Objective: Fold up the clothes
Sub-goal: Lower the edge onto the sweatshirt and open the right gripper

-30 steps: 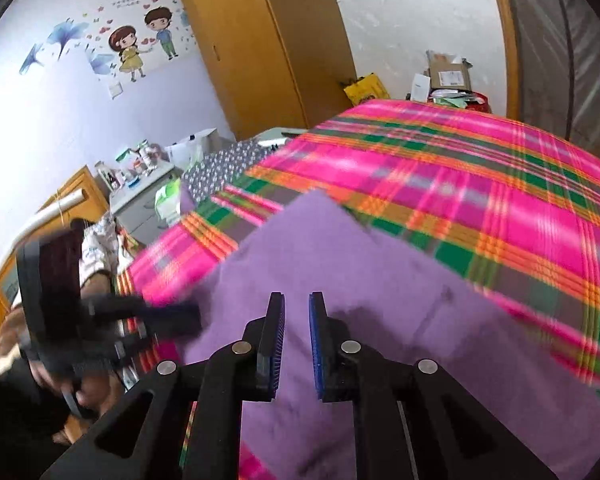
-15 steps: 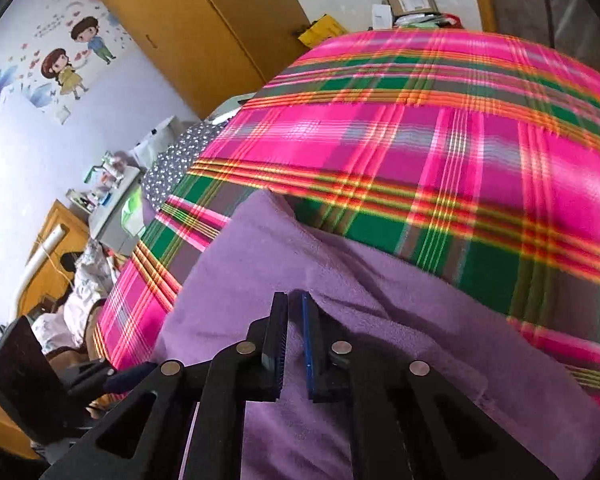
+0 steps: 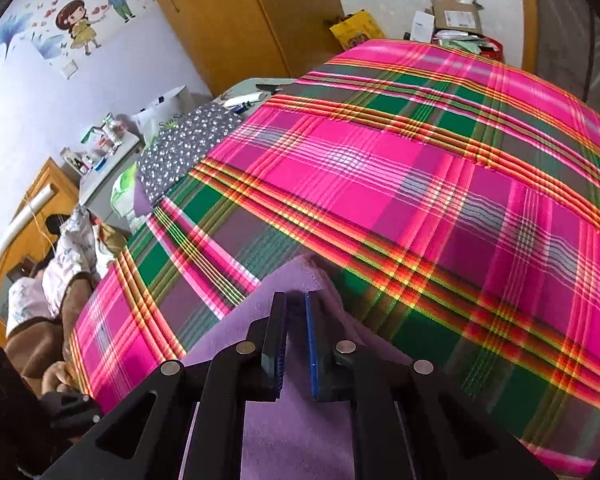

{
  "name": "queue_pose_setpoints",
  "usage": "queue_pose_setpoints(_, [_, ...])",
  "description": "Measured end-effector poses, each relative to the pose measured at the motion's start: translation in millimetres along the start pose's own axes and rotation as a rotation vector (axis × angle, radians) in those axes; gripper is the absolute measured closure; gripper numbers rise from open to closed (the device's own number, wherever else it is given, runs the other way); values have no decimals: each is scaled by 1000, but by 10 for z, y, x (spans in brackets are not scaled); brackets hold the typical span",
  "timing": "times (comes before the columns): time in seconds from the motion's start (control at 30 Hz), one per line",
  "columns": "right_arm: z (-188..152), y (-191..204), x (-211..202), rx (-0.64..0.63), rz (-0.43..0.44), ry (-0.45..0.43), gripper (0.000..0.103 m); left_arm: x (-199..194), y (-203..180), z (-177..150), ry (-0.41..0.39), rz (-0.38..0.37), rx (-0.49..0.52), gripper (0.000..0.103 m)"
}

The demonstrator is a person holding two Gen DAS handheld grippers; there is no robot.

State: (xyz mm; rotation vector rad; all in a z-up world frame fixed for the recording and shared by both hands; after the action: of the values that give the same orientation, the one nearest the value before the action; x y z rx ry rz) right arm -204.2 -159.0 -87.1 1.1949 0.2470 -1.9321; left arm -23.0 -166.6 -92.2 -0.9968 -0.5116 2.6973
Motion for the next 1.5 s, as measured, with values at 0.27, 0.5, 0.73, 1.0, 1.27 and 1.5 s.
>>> queue_pose_setpoints(0.27, [-358, -260, -615, 3, -36, -122, 92, -52, -33, -34, 2, 16, 9, 81])
queue_pose_setpoints(0.5, [-650, -690, -799, 138, -82, -162, 89, -129, -97, -34, 5, 36, 18, 81])
queue_pose_setpoints(0.73, [-1104, -299, -1245, 67, 3, -260, 89, -156, -263, -86, 13, 33, 47, 81])
queue_pose_setpoints(1.0, [-1749, -29, -1169, -39, -21, -256, 90, -48, -282, -184, 27, 57, 36, 81])
queue_pose_setpoints(1.27, [-1795, -5, -1145, -102, -33, -294, 83, -193, -163, -147, -7, 108, 6, 81])
queue_pose_setpoints(1.5, [-1811, -140, -1271, -4, 23, -291, 73, -340, -10, -59, -43, 162, -22, 75])
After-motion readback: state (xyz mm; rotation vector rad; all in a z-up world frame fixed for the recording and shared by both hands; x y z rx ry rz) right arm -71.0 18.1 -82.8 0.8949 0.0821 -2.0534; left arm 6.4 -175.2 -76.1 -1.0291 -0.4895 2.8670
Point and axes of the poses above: each gripper's, at about its wrist camera, not at the fingertips, and x roughly the way its jaws point, y to its left, z to its top, the point moved 8 cm from there along x, roughly the way its jaws point, and after that the axes turned 4 degrees about -z, right-handed, at the moved point
